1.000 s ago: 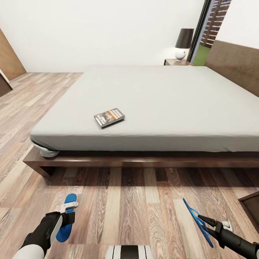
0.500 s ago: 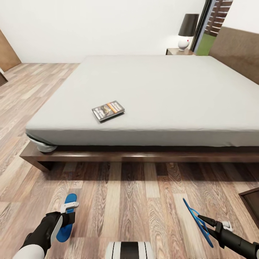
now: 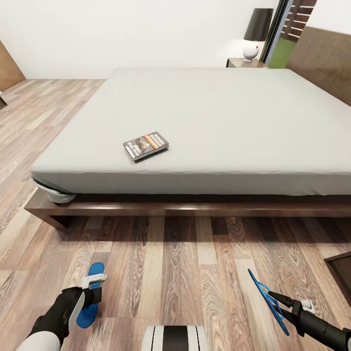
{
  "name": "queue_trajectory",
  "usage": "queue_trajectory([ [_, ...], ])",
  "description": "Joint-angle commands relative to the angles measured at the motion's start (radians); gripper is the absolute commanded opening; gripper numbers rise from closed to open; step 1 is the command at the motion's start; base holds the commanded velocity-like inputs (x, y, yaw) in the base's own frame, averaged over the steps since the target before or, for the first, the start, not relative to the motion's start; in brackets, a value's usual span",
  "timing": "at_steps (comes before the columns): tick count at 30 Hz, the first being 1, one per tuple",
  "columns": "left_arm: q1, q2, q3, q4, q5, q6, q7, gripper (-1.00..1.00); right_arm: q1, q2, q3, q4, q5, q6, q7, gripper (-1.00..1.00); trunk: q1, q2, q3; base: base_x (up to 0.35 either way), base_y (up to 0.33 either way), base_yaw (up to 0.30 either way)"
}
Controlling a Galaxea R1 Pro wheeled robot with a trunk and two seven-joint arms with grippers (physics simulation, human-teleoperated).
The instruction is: In the bedroom, move the book from the bed onto either nightstand, and place the two sandals side by side next to the bed.
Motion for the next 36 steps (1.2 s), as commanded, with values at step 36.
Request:
queue_trajectory([
  [36, 0.0, -0.001, 0.008, -0.001, -0.007, 0.001, -0.009, -1.0, 0.0, 0.0, -0.002, 0.0, -0.003, 0.007, 0.002, -1.0, 0.0, 0.0, -0.001, 0.16, 0.115, 0.0],
])
